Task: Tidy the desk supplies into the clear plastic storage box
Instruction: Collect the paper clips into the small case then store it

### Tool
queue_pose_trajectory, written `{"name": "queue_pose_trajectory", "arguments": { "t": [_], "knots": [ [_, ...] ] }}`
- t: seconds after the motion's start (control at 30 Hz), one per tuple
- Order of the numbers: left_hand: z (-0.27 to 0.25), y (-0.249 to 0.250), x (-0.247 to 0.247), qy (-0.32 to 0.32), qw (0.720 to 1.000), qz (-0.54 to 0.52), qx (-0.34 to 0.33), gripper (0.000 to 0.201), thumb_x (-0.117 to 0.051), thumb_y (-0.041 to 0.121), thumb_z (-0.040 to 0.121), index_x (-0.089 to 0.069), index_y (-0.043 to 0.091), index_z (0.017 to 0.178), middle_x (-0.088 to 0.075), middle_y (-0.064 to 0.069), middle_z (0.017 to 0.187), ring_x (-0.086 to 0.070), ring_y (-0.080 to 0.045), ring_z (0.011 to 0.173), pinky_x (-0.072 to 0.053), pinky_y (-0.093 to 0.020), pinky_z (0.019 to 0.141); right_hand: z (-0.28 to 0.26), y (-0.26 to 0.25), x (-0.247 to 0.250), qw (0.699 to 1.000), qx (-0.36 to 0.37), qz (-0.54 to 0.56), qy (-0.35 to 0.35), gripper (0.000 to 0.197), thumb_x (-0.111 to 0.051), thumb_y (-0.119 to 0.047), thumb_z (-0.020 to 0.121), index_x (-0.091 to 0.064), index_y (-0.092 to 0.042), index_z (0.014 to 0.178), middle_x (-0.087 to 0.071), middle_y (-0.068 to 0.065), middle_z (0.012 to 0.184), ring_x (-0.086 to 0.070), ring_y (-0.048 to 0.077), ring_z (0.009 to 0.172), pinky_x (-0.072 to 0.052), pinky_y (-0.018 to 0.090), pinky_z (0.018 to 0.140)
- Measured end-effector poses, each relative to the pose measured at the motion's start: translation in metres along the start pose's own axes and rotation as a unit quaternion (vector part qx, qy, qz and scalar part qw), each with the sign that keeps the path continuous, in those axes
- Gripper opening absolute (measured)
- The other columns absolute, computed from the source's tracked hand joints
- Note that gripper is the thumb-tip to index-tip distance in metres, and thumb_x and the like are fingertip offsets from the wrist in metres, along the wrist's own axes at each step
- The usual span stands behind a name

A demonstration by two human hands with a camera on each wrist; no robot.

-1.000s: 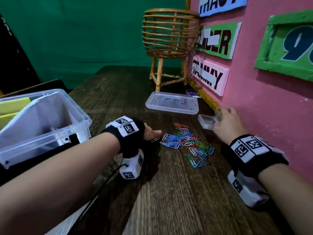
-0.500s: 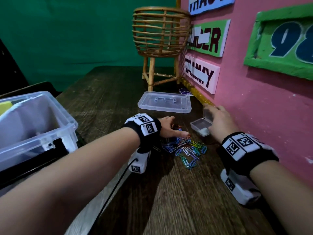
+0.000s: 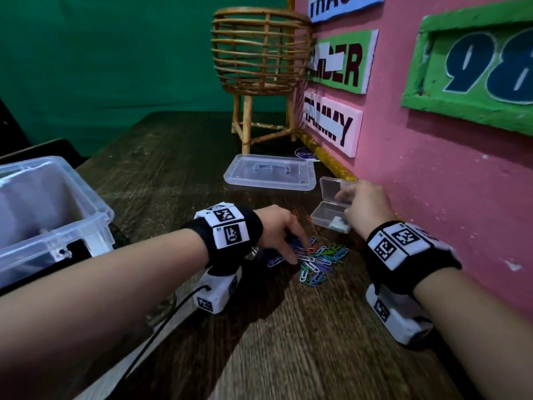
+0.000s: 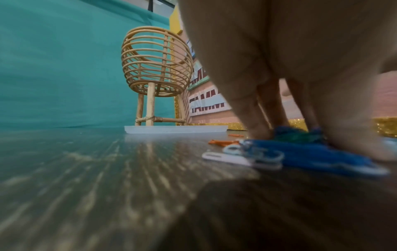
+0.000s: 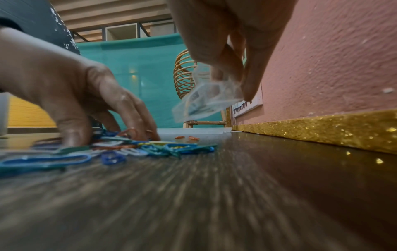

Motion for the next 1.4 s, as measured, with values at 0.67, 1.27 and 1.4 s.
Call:
{"name": "queue_pose_trajectory", "arguments": {
  "t": [0.67,1.27,1.4],
  "knots": [
    [-0.005,0.007,0.028,0.304,0.945,-0.015,-0.118,0.024,-0.070,0.004,0.077,-0.069,0.008,0.101,-0.066,-0.008,0.103,-0.062,-0.021,0.096,-0.043,-0.022,0.086,-0.014,-0.025,-0.011,0.982,0.135,-0.004,-0.129,0.027,-0.058,0.001,0.079,-0.063,-0.012,0.103,-0.046,-0.001,0.097,-0.045,0.013,0.088,-0.026,0.014,0.071],
    [-0.003,0.004,0.032,0.334,0.941,-0.002,-0.060,0.023,-0.052,0.003,0.085,-0.066,0.008,0.103,-0.066,-0.011,0.105,-0.057,-0.026,0.103,-0.042,-0.029,0.091,-0.003,-0.012,0.003,0.999,0.013,0.041,0.017,0.032,-0.061,0.003,0.076,-0.062,-0.009,0.105,-0.049,0.014,0.123,-0.050,0.028,0.112,-0.039,0.029,0.094],
    [0.018,-0.010,0.024,0.219,0.974,0.017,0.053,0.033,-0.048,0.008,0.089,-0.057,0.010,0.121,-0.060,-0.013,0.124,-0.054,-0.029,0.118,-0.041,-0.032,0.097,-0.004,-0.008,0.012,0.998,-0.017,0.029,0.055,0.039,-0.052,0.008,0.075,-0.059,-0.005,0.111,-0.045,0.018,0.126,-0.048,0.029,0.112,-0.030,0.023,0.089]
  ]
}}
Point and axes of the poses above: each hand's wrist, its own z-axis towards the middle knuckle, its own x-axis out of the back of the hand, y = z × x, the point moved 4 cm from there along z, towards the middle knuckle
